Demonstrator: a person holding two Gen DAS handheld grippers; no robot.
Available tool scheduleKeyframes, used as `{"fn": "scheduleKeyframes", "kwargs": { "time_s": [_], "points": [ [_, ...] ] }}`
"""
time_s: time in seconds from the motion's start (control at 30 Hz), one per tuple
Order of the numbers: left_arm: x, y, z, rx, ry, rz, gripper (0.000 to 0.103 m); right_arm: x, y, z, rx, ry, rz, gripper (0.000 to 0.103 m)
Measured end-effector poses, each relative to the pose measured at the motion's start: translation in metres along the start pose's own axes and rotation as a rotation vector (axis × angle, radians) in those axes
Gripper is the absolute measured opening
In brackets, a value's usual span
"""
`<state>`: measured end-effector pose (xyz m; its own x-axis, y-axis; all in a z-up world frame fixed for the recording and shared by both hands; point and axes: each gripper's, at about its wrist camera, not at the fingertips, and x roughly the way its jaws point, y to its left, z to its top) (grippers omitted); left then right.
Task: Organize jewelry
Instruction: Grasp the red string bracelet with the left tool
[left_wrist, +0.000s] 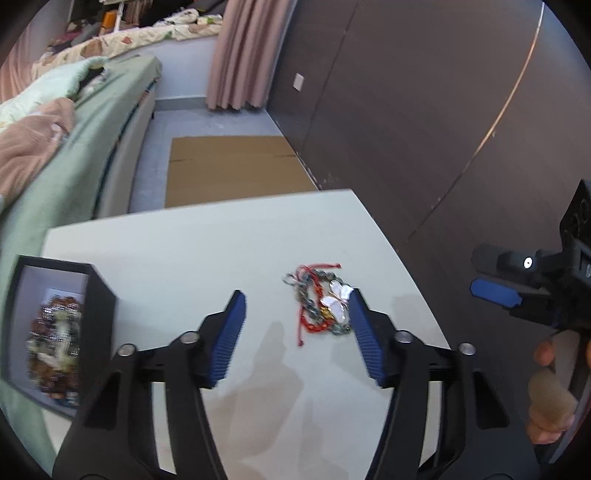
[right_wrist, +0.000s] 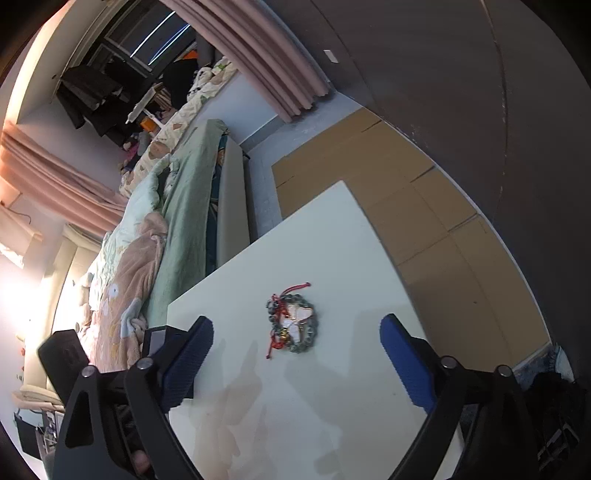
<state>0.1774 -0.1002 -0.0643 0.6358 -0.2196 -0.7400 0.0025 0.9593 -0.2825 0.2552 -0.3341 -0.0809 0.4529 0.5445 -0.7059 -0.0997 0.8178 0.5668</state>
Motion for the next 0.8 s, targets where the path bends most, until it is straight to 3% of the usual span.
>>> {"fn": "scheduleKeyframes", "kwargs": {
  "time_s": [0.27,0.6,0.67,0.8],
  "points": [
    [0.036,-0.016,-0.013,0.025,0.054,-0.022,0.034,0.005,-0.019,0.003,0.055,0.024,-0.027,0.068],
    [0.063,-0.029,-0.026,0.085,0.092,0.009,0.031,0.013,-0.016,0.002,0.016,0.06,-0.046,0.064],
    [0.063,-0.029,-0.026,0.089,0.093,0.03,0.018,0.014,-0.014,0.001,0.011,0.062,-0.044,0.064],
    [0.06,-0.024,-0.022,0.081,0.105,0.002,0.007,0.017,-0.01,0.0,-0.007,0.071,-0.045,0.063]
  ]
}}
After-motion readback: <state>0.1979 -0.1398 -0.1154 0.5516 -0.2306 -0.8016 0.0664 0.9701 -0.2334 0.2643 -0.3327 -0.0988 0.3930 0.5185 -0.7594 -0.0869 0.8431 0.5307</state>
